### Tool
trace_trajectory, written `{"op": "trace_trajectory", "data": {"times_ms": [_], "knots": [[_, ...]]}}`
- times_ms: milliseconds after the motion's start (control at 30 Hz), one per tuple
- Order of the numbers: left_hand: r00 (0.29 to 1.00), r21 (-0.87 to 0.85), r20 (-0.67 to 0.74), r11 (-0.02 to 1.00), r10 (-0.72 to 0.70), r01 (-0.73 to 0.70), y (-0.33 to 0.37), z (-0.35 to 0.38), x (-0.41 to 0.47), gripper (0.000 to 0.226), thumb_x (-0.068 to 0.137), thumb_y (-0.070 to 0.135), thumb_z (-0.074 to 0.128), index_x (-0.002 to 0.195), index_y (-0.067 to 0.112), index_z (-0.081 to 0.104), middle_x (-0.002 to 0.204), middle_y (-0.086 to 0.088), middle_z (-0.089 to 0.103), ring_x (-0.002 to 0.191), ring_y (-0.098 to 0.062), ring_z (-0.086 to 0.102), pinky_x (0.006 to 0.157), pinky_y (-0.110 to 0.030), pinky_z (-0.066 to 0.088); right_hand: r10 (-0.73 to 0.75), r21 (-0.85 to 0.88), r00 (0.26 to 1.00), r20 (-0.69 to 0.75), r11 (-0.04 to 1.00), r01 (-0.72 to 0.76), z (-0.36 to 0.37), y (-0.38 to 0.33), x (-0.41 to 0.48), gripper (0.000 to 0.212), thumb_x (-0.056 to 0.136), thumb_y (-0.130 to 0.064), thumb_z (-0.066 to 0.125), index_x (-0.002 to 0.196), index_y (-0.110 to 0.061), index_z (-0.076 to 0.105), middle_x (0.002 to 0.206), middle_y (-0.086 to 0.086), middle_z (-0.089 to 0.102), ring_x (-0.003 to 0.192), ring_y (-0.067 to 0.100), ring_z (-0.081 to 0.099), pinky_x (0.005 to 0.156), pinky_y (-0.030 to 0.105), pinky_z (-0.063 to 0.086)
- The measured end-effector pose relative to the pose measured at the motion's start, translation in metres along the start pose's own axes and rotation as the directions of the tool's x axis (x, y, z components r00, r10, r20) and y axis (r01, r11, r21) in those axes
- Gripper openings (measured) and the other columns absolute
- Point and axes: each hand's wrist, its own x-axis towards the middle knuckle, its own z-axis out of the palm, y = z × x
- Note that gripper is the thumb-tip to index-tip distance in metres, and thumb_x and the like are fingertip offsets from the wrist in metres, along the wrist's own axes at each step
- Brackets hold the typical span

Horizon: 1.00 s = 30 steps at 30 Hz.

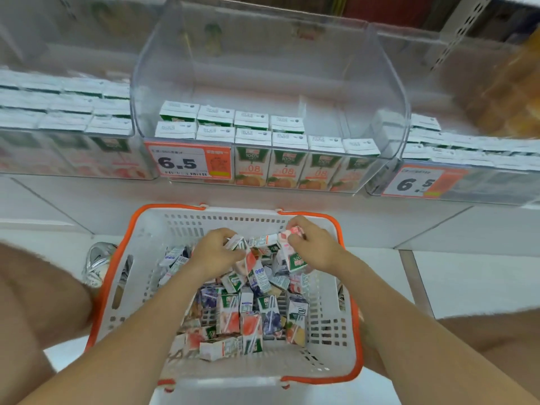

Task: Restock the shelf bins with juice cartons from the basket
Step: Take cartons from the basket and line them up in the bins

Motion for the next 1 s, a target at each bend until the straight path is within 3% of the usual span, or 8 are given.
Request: {"op": "trace_trajectory", "data": {"times_ms": [100,133,167,367,567,700,800,1000], "knots": [[0.999,-0.055,0.029,0.997,-0.045,0.047,0.018,-0.020,-0.017,0.030,0.082,0.030,0.085,0.102,0.017,0.068,0.097,-0.007,0.074,0.074,-0.022,0.071,0.068,-0.043,0.059,0.013,0.061,0.989,0.150,0.998,-0.022,-0.009,-0.032,-0.019,0.030,0.103,-0.026,0.057,0.131,-0.029,0.048,0.080,-0.011,0.034,0.052,0.019,0.045,0.053,0.036,0.052],[0.998,-0.073,0.035,0.996,-0.052,0.055,0.025,-0.026,-0.024,0.033,0.081,0.030,0.086,0.101,0.013,0.067,0.093,-0.010,0.073,0.068,-0.022,0.069,0.061,-0.040,0.058,0.021,0.031,0.982,0.189,0.999,-0.028,-0.013,-0.042,-0.025,0.039,0.100,-0.026,0.063,0.134,-0.028,0.044,0.109,0.025,0.057,0.053,0.018,0.046,0.054,0.033,0.049],[0.998,-0.078,0.035,0.995,-0.061,0.063,0.032,-0.033,-0.032,0.036,0.082,0.029,0.086,0.103,0.009,0.065,0.090,-0.011,0.072,0.062,-0.021,0.066,0.053,-0.034,0.055,0.026,-0.023,0.978,0.208,0.999,-0.022,-0.017,-0.053,-0.032,0.048,0.096,-0.026,0.069,0.136,-0.026,0.042,0.083,0.012,0.060,0.054,0.016,0.049,0.055,0.031,0.046],[1.000,-0.065,0.027,0.998,0.016,-0.015,0.078,-0.075,-0.084,0.038,0.082,0.029,0.085,0.110,0.019,0.061,0.078,-0.008,0.061,0.055,-0.025,0.063,0.062,-0.049,0.064,-0.130,-0.394,0.982,0.140,0.902,0.176,-0.037,-0.108,-0.079,0.038,0.084,-0.037,0.077,0.116,-0.024,0.062,0.090,0.001,0.069,0.093,0.021,0.065,0.073,0.035,0.052],[0.967,0.319,-0.150,0.936,0.206,-0.150,0.126,-0.105,-0.129,0.064,0.073,0.064,0.080,0.085,0.002,0.065,0.060,-0.012,0.064,0.057,-0.030,0.068,0.054,-0.042,0.052,-0.325,-0.489,0.939,0.109,0.805,0.335,-0.049,-0.149,-0.110,0.044,0.076,-0.041,0.085,0.107,-0.026,0.058,0.085,-0.010,0.057,0.078,0.003,0.050,0.057,0.026,0.036],[0.876,0.368,-0.326,0.901,0.354,-0.228,0.162,-0.132,-0.150,0.079,0.067,0.085,0.074,0.066,0.012,0.044,0.055,-0.005,0.044,0.049,-0.023,0.046,0.052,-0.038,0.036,-0.474,-0.401,0.880,0.006,0.806,0.437,-0.065,-0.168,-0.119,0.033,0.081,-0.044,0.081,0.107,-0.034,0.062,0.081,-0.006,0.072,0.071,0.005,0.065,0.064,0.035,0.054],[0.800,0.299,-0.465,0.918,0.379,-0.260,0.188,-0.154,-0.155,0.094,0.065,0.089,0.070,0.077,-0.002,0.056,0.069,-0.021,0.066,0.060,-0.032,0.065,0.061,-0.049,0.055,-0.582,-0.396,0.797,-0.164,0.779,0.487,-0.082,-0.184,-0.116,0.034,0.085,-0.054,0.072,0.111,-0.032,0.068,0.076,-0.006,0.070,0.069,0.006,0.063,0.066,0.037,0.053],[0.639,0.380,-0.631,0.893,0.440,-0.239,0.233,-0.180,-0.137,0.060,0.083,0.077,0.065,0.093,0.018,0.060,0.089,0.002,0.062,0.088,-0.024,0.060,0.074,-0.041,0.049,-0.670,-0.315,0.674,-0.311,0.742,0.592,-0.107,-0.216,-0.096,0.028,0.093,-0.037,0.072,0.119,-0.032,0.063,0.098,-0.014,0.072,0.081,0.006,0.067,0.076,0.031,0.055]]}}
